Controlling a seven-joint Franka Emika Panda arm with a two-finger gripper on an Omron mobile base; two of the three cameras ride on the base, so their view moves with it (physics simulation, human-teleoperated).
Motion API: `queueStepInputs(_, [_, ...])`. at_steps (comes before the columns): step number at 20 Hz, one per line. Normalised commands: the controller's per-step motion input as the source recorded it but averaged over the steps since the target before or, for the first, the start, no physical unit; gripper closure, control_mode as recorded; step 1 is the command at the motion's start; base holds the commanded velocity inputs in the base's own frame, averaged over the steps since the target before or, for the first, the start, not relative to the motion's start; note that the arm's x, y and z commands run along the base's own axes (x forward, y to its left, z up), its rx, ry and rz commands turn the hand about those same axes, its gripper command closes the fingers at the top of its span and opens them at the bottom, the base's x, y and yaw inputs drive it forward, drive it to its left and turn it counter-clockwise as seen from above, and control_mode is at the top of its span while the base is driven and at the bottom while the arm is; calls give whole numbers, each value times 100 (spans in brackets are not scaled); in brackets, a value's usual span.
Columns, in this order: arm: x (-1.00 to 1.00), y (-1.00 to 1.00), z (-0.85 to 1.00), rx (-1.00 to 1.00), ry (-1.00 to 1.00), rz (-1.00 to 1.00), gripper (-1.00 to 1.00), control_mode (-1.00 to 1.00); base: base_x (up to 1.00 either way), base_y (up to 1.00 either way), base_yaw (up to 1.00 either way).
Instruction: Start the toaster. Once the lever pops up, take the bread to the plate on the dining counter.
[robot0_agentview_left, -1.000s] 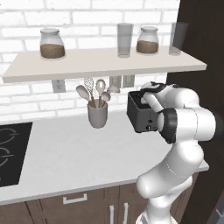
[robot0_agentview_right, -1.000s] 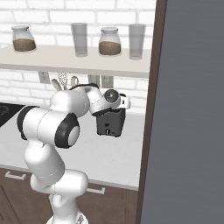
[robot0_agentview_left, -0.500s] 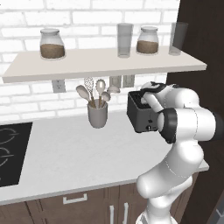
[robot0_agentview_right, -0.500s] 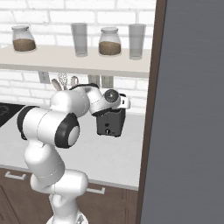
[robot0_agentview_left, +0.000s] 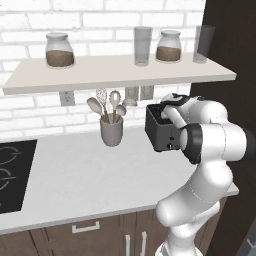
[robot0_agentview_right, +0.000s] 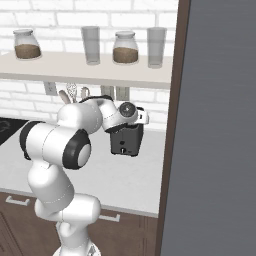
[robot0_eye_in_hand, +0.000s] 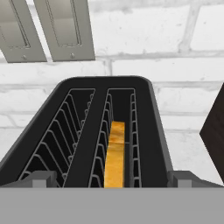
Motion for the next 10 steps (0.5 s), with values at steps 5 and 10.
queueStepInputs(5, [0,0,0,0,0,0,-100,-100,0,0,0])
queueStepInputs(10, [0,0,0,0,0,0,-100,-100,0,0,0])
